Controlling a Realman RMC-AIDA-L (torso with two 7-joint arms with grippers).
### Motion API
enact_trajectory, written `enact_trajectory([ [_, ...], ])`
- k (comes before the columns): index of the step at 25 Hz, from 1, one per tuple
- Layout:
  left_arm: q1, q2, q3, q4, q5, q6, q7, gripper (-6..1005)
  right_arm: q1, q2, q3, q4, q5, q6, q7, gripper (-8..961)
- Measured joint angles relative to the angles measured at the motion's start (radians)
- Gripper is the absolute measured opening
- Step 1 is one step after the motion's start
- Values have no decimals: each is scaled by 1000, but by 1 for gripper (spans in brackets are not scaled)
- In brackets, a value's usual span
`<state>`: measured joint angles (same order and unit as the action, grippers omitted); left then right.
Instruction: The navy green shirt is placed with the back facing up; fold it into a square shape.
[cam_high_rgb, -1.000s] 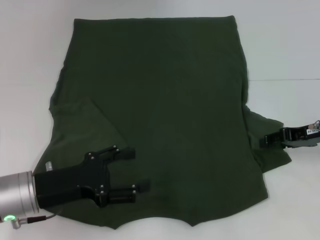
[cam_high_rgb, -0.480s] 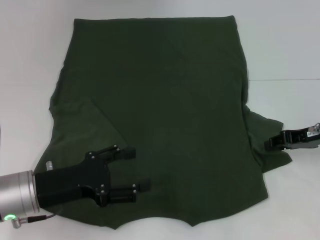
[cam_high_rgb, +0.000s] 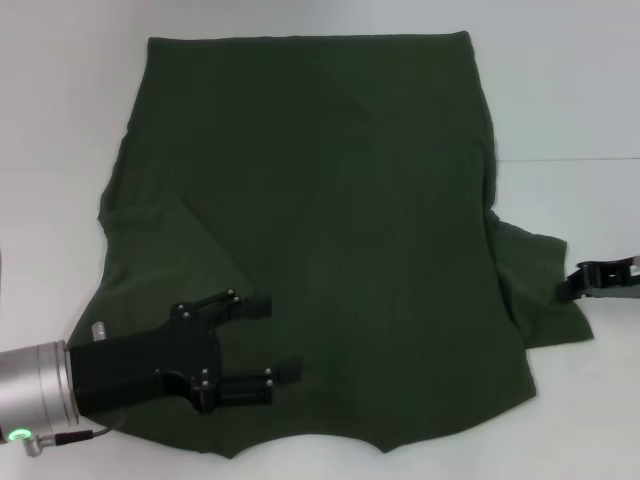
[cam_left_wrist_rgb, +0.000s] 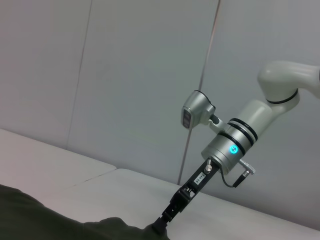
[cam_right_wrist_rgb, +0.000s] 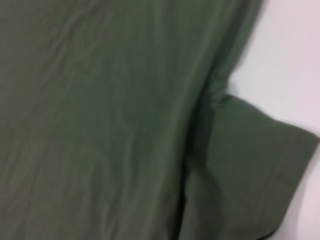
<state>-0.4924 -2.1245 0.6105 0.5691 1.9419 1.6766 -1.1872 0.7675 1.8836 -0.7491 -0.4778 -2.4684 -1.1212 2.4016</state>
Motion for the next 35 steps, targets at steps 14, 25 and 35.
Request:
enact_trajectory([
  [14, 6, -2, -2, -2, 0, 7, -2, 921, -59, -44, 56, -133, 8, -17, -98, 6],
  [25, 14, -2, -18, -2, -1, 15, -7, 921, -2, -37, 67, -234, 22, -36, -215, 7],
  [35, 32, -5, -66, -1, -10, 52, -10, 920, 178, 41, -85, -168, -41, -31, -110, 7],
])
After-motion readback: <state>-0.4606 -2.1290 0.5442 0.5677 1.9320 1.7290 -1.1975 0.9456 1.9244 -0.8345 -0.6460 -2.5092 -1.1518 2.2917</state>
